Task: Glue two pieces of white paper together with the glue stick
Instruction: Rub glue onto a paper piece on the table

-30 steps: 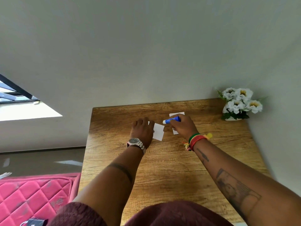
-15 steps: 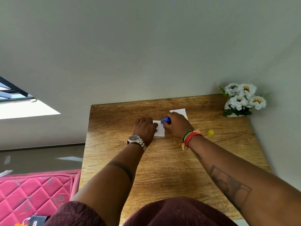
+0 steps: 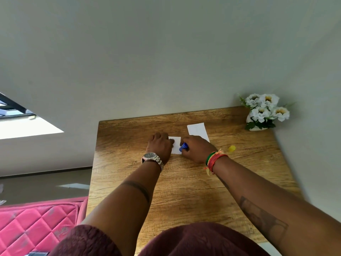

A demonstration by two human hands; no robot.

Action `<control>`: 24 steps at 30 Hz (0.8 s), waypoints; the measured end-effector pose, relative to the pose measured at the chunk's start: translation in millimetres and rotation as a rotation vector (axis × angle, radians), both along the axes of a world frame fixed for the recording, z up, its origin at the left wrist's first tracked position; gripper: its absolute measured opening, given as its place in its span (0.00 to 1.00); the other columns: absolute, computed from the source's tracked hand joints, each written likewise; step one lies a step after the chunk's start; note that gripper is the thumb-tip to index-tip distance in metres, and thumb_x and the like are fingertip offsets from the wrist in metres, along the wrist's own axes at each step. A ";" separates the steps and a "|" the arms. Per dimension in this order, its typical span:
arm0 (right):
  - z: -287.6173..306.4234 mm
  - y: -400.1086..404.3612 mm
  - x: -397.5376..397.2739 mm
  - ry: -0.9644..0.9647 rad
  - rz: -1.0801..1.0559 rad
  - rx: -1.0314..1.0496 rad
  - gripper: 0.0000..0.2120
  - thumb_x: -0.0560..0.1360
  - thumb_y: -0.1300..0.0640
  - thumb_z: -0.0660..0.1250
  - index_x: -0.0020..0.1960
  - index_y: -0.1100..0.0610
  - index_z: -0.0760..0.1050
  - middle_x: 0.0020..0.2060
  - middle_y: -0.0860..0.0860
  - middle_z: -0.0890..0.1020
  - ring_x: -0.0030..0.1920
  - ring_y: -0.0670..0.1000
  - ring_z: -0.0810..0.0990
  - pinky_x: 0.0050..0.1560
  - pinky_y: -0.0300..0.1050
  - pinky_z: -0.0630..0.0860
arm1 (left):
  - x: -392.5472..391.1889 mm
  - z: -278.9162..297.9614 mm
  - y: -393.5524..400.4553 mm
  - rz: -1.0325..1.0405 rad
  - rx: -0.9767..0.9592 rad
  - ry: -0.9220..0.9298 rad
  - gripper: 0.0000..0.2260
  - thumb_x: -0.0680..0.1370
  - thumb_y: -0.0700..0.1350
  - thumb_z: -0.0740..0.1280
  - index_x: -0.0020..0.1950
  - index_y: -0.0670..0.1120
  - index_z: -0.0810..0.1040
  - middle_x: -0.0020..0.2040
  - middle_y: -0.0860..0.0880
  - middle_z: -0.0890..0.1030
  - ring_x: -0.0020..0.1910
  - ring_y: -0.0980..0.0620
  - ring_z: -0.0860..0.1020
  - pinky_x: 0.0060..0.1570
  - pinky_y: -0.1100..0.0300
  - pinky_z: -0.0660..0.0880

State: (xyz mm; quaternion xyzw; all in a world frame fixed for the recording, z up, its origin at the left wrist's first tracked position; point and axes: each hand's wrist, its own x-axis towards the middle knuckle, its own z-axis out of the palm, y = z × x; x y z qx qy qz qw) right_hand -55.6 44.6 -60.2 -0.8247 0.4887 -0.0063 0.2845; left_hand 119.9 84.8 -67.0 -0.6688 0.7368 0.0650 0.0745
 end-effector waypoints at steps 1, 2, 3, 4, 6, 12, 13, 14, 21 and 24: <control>-0.2 1.2 -0.8 0.000 -0.002 0.009 0.11 0.73 0.50 0.69 0.55 0.51 0.78 0.49 0.51 0.83 0.45 0.50 0.77 0.43 0.43 0.70 | -0.2 0.9 0.8 -0.005 0.006 -0.010 0.17 0.81 0.50 0.64 0.70 0.52 0.76 0.65 0.45 0.75 0.64 0.40 0.70 0.62 0.46 0.68; -0.2 2.1 -1.9 -0.006 -0.013 0.022 0.11 0.73 0.50 0.70 0.54 0.51 0.79 0.49 0.51 0.83 0.45 0.50 0.77 0.43 0.43 0.72 | -0.6 1.7 1.8 -0.009 0.010 -0.020 0.18 0.80 0.49 0.65 0.70 0.52 0.76 0.65 0.45 0.74 0.65 0.40 0.70 0.62 0.46 0.68; 0.2 2.3 -3.2 -0.020 -0.037 0.041 0.11 0.73 0.50 0.70 0.54 0.51 0.79 0.47 0.50 0.83 0.45 0.50 0.78 0.43 0.44 0.73 | -1.0 2.3 2.8 -0.011 0.013 -0.028 0.18 0.80 0.48 0.65 0.70 0.51 0.76 0.65 0.44 0.74 0.65 0.40 0.70 0.63 0.45 0.68; 0.3 2.0 -5.1 -0.046 -0.082 0.061 0.10 0.73 0.50 0.71 0.52 0.51 0.80 0.45 0.49 0.82 0.44 0.50 0.78 0.42 0.43 0.73 | -1.5 2.7 3.6 -0.009 0.015 -0.035 0.18 0.79 0.47 0.65 0.70 0.51 0.76 0.65 0.44 0.74 0.65 0.39 0.70 0.63 0.45 0.68; -0.4 -0.4 -10.3 -0.134 -0.230 0.098 0.06 0.72 0.49 0.72 0.47 0.50 0.79 0.40 0.45 0.80 0.40 0.49 0.77 0.37 0.42 0.72 | -2.6 3.2 4.6 -0.003 0.020 -0.054 0.17 0.80 0.47 0.64 0.69 0.50 0.76 0.66 0.43 0.73 0.65 0.39 0.70 0.62 0.45 0.67; -0.8 -6.0 -18.9 -0.286 -0.438 0.138 0.04 0.73 0.53 0.71 0.48 0.49 0.79 0.38 0.42 0.78 0.39 0.45 0.76 0.38 0.39 0.71 | -7.8 -1.5 4.8 0.042 -0.005 -0.056 0.17 0.81 0.53 0.64 0.66 0.46 0.75 0.64 0.44 0.78 0.63 0.40 0.74 0.61 0.47 0.68; -0.7 -5.3 -18.3 -0.301 -0.448 0.138 0.04 0.73 0.54 0.71 0.48 0.49 0.79 0.39 0.42 0.78 0.39 0.45 0.76 0.39 0.40 0.72 | -8.8 -3.1 5.1 0.056 -0.011 -0.052 0.18 0.81 0.55 0.64 0.66 0.46 0.75 0.64 0.44 0.79 0.63 0.41 0.74 0.61 0.47 0.67; -0.6 -4.4 -17.3 -0.314 -0.453 0.138 0.05 0.73 0.54 0.71 0.48 0.49 0.79 0.39 0.43 0.78 0.39 0.45 0.77 0.40 0.41 0.74 | -9.2 -4.5 5.6 0.073 -0.016 -0.048 0.20 0.81 0.56 0.63 0.67 0.46 0.75 0.65 0.44 0.78 0.64 0.41 0.74 0.62 0.47 0.67; -6.1 2.3 -8.3 -0.288 -0.388 0.094 0.06 0.74 0.54 0.70 0.49 0.45 0.76 0.42 0.43 0.79 0.39 0.42 0.75 0.36 0.33 0.68 | -3.4 -10.5 14.7 0.130 -0.086 0.027 0.18 0.82 0.57 0.61 0.66 0.48 0.76 0.63 0.46 0.78 0.62 0.42 0.76 0.60 0.48 0.69; -9.3 1.1 -3.6 -0.257 -0.375 0.091 0.07 0.74 0.55 0.70 0.51 0.46 0.77 0.45 0.44 0.79 0.40 0.43 0.76 0.38 0.34 0.69 | 6.2 -13.1 21.7 0.095 -0.143 0.098 0.15 0.81 0.51 0.64 0.66 0.48 0.76 0.61 0.46 0.77 0.59 0.42 0.75 0.57 0.47 0.70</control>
